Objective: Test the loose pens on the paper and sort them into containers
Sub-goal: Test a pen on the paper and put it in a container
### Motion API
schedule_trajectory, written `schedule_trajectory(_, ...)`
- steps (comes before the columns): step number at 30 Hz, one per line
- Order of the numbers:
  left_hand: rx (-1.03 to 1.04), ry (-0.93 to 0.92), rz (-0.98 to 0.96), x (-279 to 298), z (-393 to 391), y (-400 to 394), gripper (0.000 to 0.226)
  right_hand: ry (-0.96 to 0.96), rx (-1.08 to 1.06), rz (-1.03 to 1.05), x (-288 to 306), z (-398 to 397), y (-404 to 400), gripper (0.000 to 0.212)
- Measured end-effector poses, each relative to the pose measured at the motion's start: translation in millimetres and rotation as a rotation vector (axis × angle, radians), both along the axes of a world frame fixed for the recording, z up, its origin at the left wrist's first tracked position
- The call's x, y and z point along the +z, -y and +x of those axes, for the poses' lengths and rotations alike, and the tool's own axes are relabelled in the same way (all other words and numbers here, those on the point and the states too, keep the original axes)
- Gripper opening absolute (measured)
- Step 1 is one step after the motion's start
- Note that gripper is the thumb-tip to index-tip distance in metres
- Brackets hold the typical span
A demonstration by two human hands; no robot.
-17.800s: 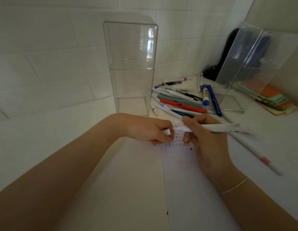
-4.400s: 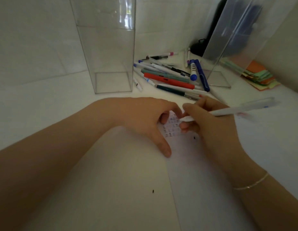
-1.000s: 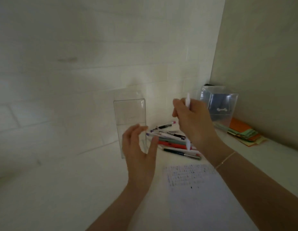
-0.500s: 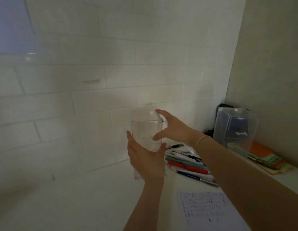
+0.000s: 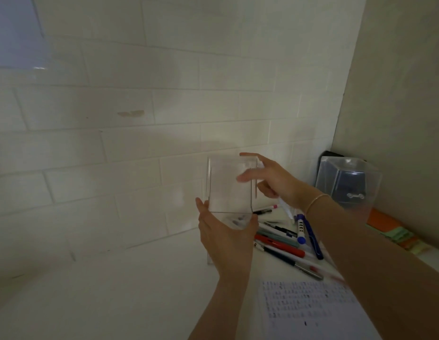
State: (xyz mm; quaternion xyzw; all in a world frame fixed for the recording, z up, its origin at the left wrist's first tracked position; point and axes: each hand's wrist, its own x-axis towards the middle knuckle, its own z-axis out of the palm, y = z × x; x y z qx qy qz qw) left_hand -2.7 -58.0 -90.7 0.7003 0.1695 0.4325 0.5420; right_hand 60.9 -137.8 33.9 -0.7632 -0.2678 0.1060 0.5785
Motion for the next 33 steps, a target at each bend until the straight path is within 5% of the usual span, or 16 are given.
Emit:
schedule_trajectory(6, 0.055, 0.026, 0.144, -6.7, -2.0, 4.3, 0.096, -0.302, -0.151, 0.116, 40.6, 18.5, -9.5, 0.058)
schedule_trajectory(11, 0.042, 0.023, 0.155, -16.8, -0.7, 5.0, 0.048, -0.51, -0.234, 0.567, 59.5, 28.0, -31.0, 0.034)
schedule_trajectory(15, 0.045, 0.029, 0.171, -16.3, -2.7, 5.6, 0.045, -0.588, -0.29, 0.85, 48.8, 33.0, -34.9, 0.021)
schedule_trajectory(19, 0.03, 0.018, 0.158, -14.1, -3.6, 6.0, 0.051, -0.576, -0.338, 0.88, 41.6, 30.8, -40.3, 0.019)
schedule_trajectory(24, 0.044, 0.02, 0.149, -13.0, -4.4, 5.1, 0.077, -0.326, -0.496, 0.64, 49.7, 18.0, -43.0, 0.025)
schedule_trajectory(29, 0.005, 0.001, 0.088, -9.7, -5.4, 4.6, 0.111, 0.597, -0.882, 0.386, 17.6, -15.9, -32.0, 0.043)
schedule_trajectory(33, -0.014, 0.004, 0.092, -10.5, -6.9, 5.9, 0.119, 0.721, -0.504, -0.001, -15.3, -31.4, -40.0, 0.035)
